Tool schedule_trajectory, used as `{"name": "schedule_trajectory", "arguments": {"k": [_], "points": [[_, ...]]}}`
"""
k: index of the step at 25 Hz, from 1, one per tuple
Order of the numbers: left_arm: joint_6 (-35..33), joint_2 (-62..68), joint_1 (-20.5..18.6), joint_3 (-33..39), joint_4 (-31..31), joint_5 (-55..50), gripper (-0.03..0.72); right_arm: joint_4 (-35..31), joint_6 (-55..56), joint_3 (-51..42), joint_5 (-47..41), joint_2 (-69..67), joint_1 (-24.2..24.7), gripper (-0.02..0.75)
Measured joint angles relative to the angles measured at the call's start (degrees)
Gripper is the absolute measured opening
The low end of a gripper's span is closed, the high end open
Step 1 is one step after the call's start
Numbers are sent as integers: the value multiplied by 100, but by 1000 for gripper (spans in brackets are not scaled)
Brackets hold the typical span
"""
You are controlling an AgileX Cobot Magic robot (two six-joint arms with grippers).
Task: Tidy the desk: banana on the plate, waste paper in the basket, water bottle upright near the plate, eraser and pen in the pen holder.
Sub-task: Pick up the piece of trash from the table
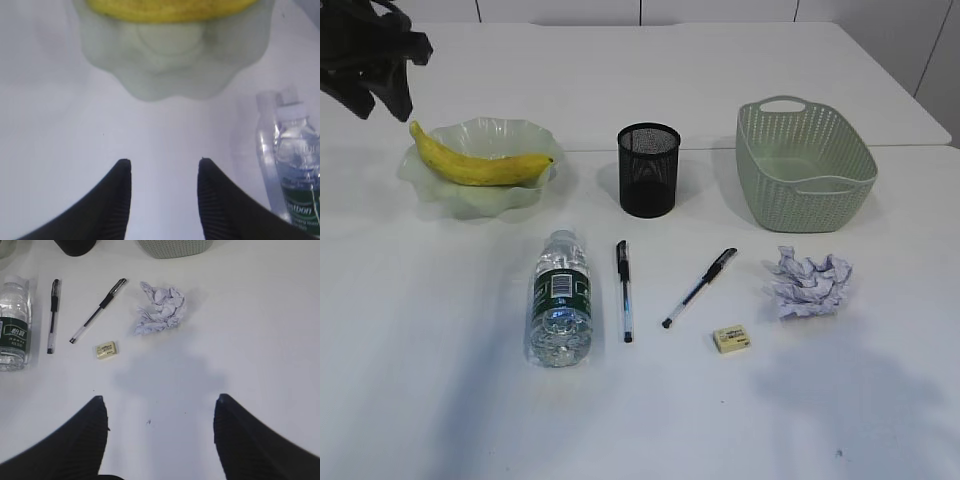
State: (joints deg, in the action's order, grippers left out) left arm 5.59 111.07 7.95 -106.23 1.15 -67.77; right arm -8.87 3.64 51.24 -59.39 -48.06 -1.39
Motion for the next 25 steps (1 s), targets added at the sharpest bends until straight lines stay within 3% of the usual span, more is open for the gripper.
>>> {"name": "schedule_trajectory", "arguments": {"k": [6, 11, 18, 25], "points": [[-277, -596, -126, 1492, 152, 61, 290, 0, 0, 0, -17, 0, 0, 494], [-280, -1619, -349, 2998, 118, 935, 278, 0, 0, 49, -159, -46, 0, 495], [-177, -2623, -716, 4565, -430, 1629, 279, 0, 0, 315, -221, -492, 3, 494], [-106, -3372, -740, 5551, -1054, 2224, 323, -10, 0, 1085, -272, -1684, 3, 494]]}}
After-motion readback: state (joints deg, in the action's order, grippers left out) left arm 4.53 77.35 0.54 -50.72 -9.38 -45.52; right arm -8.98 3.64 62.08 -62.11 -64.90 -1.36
